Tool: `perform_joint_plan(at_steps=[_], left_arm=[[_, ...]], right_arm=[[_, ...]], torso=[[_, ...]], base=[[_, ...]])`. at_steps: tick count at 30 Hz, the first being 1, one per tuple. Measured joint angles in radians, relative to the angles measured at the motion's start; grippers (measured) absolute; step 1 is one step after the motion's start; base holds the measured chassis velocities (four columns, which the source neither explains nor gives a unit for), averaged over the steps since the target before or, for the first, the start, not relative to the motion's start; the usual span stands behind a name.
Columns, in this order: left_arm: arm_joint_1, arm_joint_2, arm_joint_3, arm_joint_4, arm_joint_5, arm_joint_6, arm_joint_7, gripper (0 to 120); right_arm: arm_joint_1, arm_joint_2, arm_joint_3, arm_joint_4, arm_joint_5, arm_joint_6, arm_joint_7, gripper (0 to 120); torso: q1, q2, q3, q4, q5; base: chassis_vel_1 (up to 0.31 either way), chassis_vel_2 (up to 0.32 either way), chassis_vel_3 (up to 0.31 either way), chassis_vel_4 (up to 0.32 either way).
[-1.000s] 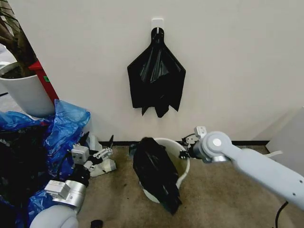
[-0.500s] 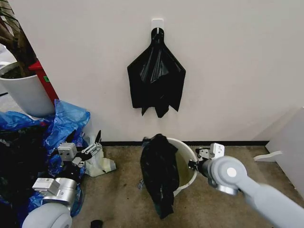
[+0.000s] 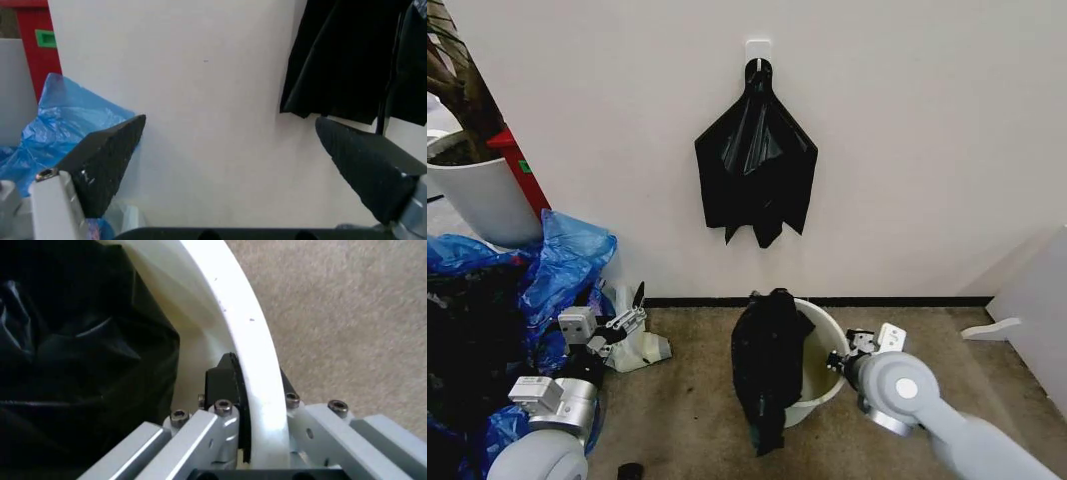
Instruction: Place the garbage bag over the trash bin.
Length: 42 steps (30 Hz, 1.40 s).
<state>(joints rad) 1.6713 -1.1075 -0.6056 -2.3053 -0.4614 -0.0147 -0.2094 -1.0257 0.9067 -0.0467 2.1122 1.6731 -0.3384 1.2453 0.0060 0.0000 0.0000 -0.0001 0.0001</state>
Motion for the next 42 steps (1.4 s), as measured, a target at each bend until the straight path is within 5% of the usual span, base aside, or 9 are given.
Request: perform_joint_plan(at_steps=[14, 29, 36, 42], left_arm=[[0.009, -0.035, 0.024, -0.003, 0.04, -0.013, 0.012, 100], [0.011, -0.035, 0.049, -0.006, 0.048, -0.01, 0.025, 100], [-0.012, 0.046, 0.114, -0.019, 0.03, 0.104, 0.006, 100], [-0.087, 0.136, 0.182, -0.059, -0.02, 0.296, -0.065, 100]], right_arm=[[0.009, 0.023, -0.037, -0.047, -0.064, 0.011, -0.042, 0], [-0.005, -0.056, -0.002, 0.059, -0.052, 0.016, -0.03, 54], [-0.054, -0.125, 0.059, 0.177, -0.116, -0.026, -0.102, 79], [-0.202, -0.204, 0.157, 0.277, -0.165, -0.061, -0.197, 98]], torso=[[0.0, 0.0, 0.0, -0.0002, -0.0001], [0.0, 0.0, 0.0, -0.0001, 0.0], [0.0, 0.0, 0.0, -0.0001, -0.0001], [0.0, 0.0, 0.0, -0.0007, 0.0001]], base=[[0.0, 0.0, 0.0, 0.0], [0.0, 0.0, 0.0, 0.0], [0.0, 0.0, 0.0, 0.0], [0.0, 0.0, 0.0, 0.0]])
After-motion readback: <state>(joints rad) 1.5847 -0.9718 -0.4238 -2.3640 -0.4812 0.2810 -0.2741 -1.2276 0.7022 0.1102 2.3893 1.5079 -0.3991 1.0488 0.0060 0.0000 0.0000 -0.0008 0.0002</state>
